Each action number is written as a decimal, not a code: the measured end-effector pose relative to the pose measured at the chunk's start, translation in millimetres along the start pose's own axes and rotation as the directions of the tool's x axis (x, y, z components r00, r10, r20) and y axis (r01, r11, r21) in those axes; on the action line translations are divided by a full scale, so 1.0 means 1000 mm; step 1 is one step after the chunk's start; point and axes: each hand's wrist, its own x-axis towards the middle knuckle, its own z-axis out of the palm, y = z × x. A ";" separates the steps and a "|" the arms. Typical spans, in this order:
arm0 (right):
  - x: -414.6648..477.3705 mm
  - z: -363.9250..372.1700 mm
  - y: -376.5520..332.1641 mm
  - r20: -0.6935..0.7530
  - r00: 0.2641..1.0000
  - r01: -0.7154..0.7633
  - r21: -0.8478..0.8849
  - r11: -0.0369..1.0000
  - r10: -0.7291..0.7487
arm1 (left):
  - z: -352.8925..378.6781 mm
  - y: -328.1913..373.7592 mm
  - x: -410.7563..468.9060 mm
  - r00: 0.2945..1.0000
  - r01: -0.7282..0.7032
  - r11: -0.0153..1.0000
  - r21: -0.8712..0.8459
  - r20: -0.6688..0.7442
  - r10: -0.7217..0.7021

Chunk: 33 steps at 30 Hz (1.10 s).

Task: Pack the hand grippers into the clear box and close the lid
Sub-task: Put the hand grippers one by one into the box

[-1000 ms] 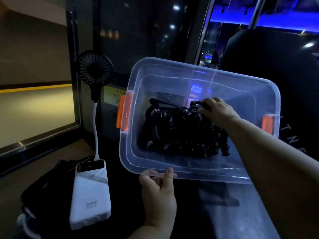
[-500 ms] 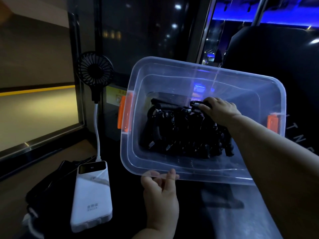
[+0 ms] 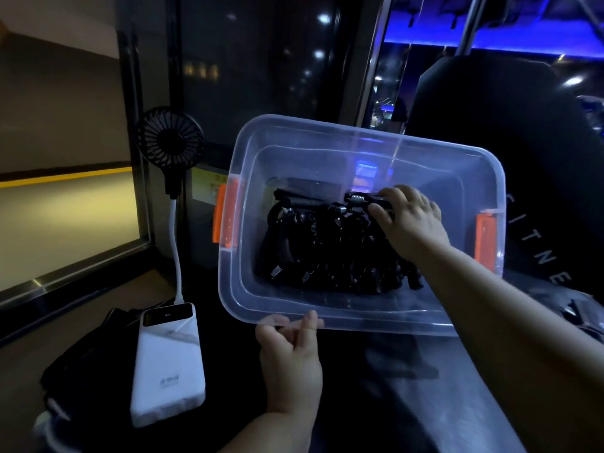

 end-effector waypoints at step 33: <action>-0.212 -0.053 0.208 0.225 0.748 -0.553 -0.309 0.774 0.625 | 0.005 -0.011 0.002 0.997 -0.063 0.996 0.069 -0.038 0.065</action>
